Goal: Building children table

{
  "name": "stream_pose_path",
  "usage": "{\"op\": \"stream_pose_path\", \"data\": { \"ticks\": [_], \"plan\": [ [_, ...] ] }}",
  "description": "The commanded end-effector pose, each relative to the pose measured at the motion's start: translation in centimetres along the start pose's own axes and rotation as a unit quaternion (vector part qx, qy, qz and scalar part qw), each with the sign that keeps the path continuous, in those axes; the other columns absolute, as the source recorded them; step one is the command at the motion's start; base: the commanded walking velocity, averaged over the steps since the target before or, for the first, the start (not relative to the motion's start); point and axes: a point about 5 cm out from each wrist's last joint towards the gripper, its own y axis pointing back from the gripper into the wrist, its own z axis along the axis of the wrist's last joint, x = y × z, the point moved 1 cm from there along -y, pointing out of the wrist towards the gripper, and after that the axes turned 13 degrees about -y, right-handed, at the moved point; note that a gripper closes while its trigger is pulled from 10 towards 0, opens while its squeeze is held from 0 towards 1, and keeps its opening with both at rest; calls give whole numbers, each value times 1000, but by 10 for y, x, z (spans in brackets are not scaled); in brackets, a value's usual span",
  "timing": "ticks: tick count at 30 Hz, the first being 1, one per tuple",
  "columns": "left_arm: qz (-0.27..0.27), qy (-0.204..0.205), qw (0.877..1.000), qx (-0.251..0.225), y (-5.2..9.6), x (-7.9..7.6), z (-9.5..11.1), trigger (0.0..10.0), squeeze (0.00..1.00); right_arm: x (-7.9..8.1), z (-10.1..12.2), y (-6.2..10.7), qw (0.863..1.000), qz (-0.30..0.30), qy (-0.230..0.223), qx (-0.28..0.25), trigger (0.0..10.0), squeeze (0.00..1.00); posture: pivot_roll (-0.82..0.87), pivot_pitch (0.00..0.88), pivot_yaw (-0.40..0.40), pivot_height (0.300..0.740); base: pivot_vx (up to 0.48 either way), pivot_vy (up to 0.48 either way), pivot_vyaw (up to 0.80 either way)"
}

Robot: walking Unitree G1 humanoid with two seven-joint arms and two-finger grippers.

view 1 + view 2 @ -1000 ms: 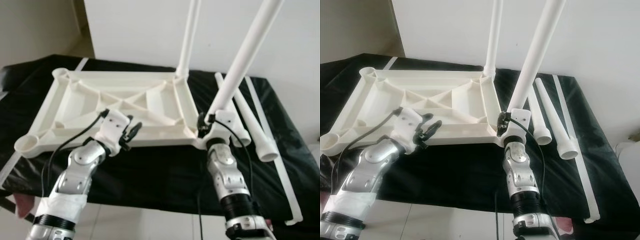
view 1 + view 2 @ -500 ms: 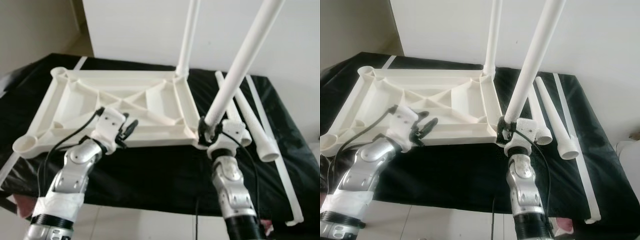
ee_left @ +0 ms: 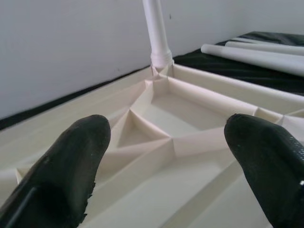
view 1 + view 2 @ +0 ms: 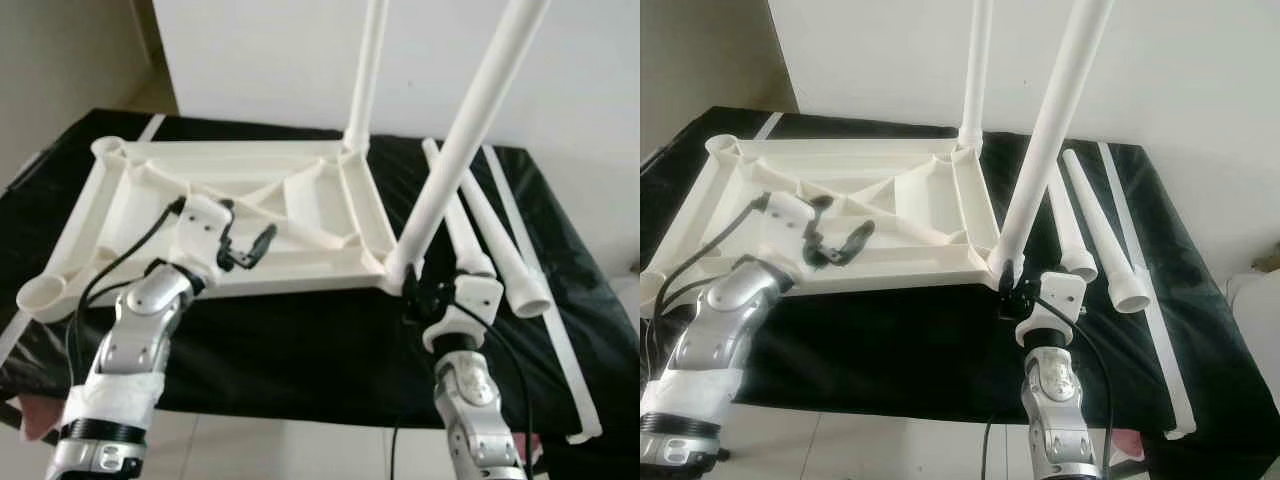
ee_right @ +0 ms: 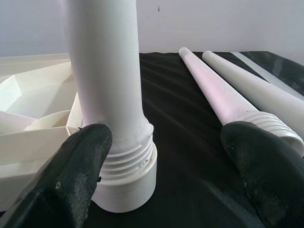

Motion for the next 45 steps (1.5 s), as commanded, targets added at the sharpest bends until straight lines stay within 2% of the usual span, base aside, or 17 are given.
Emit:
{"op": "stream_pose_path", "data": {
  "ticks": [1, 5, 6, 9, 10, 29, 30, 32, 33, 36, 45],
  "plan": [
    [41, -7, 999, 15, 1, 4, -4, 10000, 1000, -2, -1, 3, 1000, 1, 3, 6, 10000, 0, -37, 115, -20, 740, 0, 0, 0],
    [46, -11, 999, 18, 1, 6, -5, 10000, 1000, -2, -1, 3, 1000, 3, 4, 6, 10000, 0, -34, 114, -21, 740, 0, 0, 0],
    [45, -11, 999, 15, 2, 6, -5, 667, 0, -2, -1, 3, 1000, 5, 5, 7, 10000, 0, -31, 112, -23, 740, 0, 0, 0],
    [45, -8, 999, 13, 2, 6, -5, 667, 0, -2, -1, 3, 1000, 6, 6, 8, 10000, 0, -31, 112, -23, 740, 0, 0, 0],
    [44, -6, 999, 11, 2, 6, -5, 0, 0, -2, -1, 3, 1000, 6, 6, 8, 10000, 0, -31, 112, -23, 740, 0, 0, 0],
    [35, -13, 999, 11, 2, 4, -6, 0, 0, -5, 1, 0, 1000, 8, 12, 4, 10000, 0, -33, 112, -8, 740, 0, 0, 0],
    [32, -14, 999, 16, 2, 4, -7, 10000, 0, -5, 1, 0, 1000, 7, 12, 3, 10000, 0, -36, 109, -6, 740, 0, 0, 0],
    [31, -18, 999, 21, 2, 4, -8, 10000, 0, -5, 2, 0, 1000, 7, 13, 3, 10000, 0, -38, 111, -6, 740, 0, 0, 0],
    [31, -2, 999, 23, 1, 3, -10, 10000, 988, -6, 2, -1, 1000, 7, 13, 2, 10000, 0, -39, 113, -5, 740, 0, 0, 0],
    [31, 9, 999, 21, 2, 3, -10, 10000, 1000, -6, 2, 0, 1000, 7, 13, 2, 10000, 0, -40, 116, -6, 740, 0, 0, 0],
    [26, 8, 999, 20, 1, 1, -10, 10000, 1000, -6, 3, -1, 1000, 10, 14, 0, 10000, 0, -40, 100, -14, 740, 0, 0, 0]
  ]
}}
